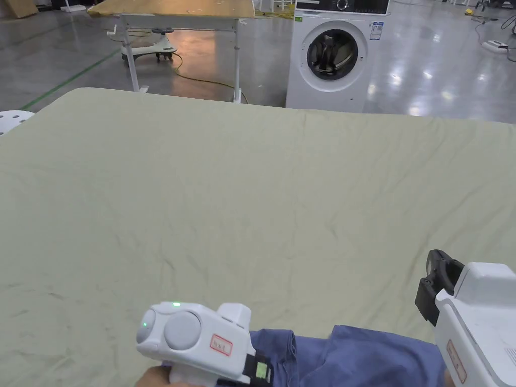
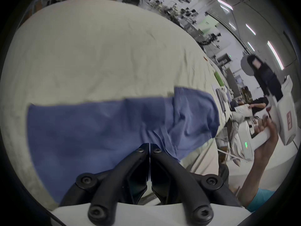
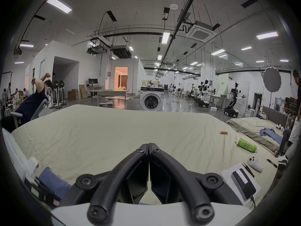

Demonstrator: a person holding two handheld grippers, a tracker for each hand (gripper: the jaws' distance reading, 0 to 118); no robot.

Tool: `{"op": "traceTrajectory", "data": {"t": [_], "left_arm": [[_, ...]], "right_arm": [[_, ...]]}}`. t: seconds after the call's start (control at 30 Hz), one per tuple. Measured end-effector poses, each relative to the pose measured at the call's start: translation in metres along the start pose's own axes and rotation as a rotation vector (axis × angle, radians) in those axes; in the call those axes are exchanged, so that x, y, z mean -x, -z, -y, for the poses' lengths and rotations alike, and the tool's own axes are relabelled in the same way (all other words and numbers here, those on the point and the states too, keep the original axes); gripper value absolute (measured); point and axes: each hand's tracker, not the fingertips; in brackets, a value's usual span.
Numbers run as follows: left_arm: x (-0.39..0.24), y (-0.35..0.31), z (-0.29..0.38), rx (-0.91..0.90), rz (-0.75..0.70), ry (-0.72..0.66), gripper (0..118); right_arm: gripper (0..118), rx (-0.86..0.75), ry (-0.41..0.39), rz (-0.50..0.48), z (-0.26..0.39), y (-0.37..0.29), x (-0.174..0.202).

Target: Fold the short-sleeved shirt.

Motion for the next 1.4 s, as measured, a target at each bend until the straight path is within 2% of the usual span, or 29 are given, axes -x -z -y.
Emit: {"op": "traceTrajectory", "data": {"t": [0.2, 0.27, 0.5, 0.6, 0.63, 0.7, 0.77, 0.9, 1.0, 1.13, 1.2, 1.3, 1.37, 1.4], "left_arm": [[-0.004, 0.029, 0.022, 0.022, 0.016, 0.014, 3], [0.003, 0.030, 0.024, -0.001, 0.023, -0.025, 3], [0.009, 0.000, 0.025, -0.079, 0.086, -0.040, 5], [0.026, -0.043, 0.022, -0.191, 0.106, -0.056, 26], [0.036, -0.058, 0.020, -0.231, 0.103, -0.068, 41], [0.060, -0.086, 0.019, -0.294, 0.092, -0.104, 61], [0.090, -0.106, 0.018, -0.340, 0.072, -0.155, 67], [0.150, -0.117, 0.025, -0.340, 0.128, -0.254, 67], [0.170, -0.108, 0.036, -0.295, 0.155, -0.305, 67], [0.196, -0.074, 0.048, -0.211, 0.282, -0.371, 66], [0.199, -0.064, 0.052, -0.250, 0.410, -0.368, 66], [0.200, -0.050, 0.048, -0.265, 0.507, -0.405, 63], [0.204, -0.040, 0.050, -0.268, 0.475, -0.395, 35], [0.203, -0.037, 0.051, -0.260, 0.409, -0.372, 16]], "right_arm": [[0, 0.010, -0.001, 0.005, 0.003, 0.000, -0.003], [0, 0.008, 0.001, 0.008, 0.002, 0.000, -0.003], [0, 0.001, 0.006, 0.000, 0.002, 0.002, -0.002], [0, -0.009, 0.012, -0.006, -0.001, 0.004, 0.000], [0, -0.019, 0.014, -0.008, -0.002, 0.004, 0.001], [0, -0.035, 0.015, -0.009, -0.004, 0.004, 0.002], [0, -0.046, 0.018, -0.011, -0.006, 0.005, 0.003], [0, -0.053, 0.027, -0.016, -0.009, 0.007, 0.006], [0, -0.055, 0.027, -0.021, -0.010, 0.007, 0.007], [0, -0.056, 0.023, -0.020, -0.010, 0.006, 0.009], [0, -0.053, 0.024, -0.017, -0.010, 0.005, 0.009], [0, -0.043, 0.027, -0.015, -0.007, 0.005, 0.008], [0, -0.036, 0.031, -0.012, -0.005, 0.005, 0.007], [0, -0.032, 0.033, -0.010, -0.005, 0.004, 0.007]]}}
